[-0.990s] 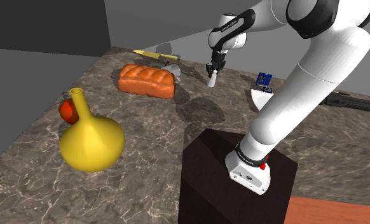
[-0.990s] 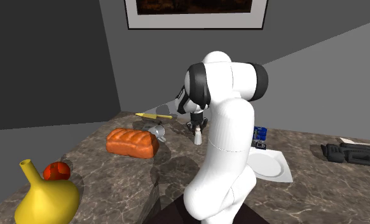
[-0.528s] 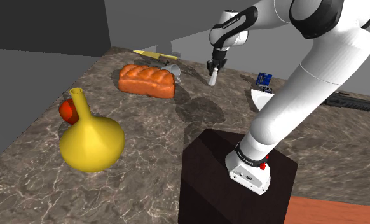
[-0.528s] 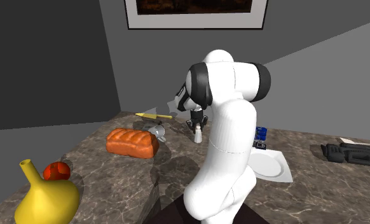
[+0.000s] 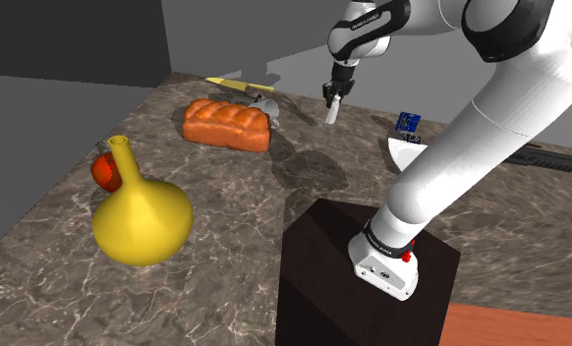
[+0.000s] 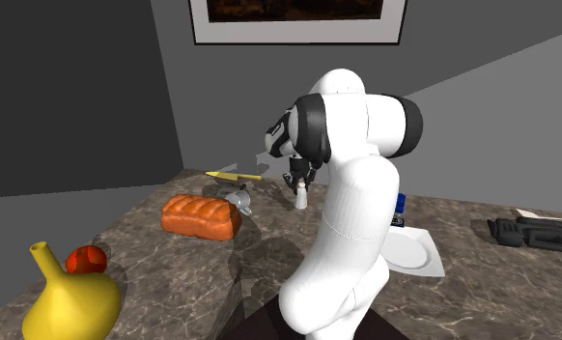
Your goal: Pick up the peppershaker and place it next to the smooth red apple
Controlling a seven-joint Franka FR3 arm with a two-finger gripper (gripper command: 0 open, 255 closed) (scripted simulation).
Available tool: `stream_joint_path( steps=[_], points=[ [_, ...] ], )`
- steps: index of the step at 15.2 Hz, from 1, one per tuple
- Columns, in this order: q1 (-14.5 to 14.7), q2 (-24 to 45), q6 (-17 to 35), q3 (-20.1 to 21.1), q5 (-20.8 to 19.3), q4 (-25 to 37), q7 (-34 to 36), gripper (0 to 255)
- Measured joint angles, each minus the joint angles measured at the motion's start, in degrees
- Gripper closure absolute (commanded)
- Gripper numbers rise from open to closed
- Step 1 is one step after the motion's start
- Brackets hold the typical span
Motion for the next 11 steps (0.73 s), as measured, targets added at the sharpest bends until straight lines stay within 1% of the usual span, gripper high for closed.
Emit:
stream_joint_path(
  steps=[11],
  points=[
    [0.2, -3.5, -8.9, 0.8, -0.6, 5.5, 0.2, 255]
  ],
)
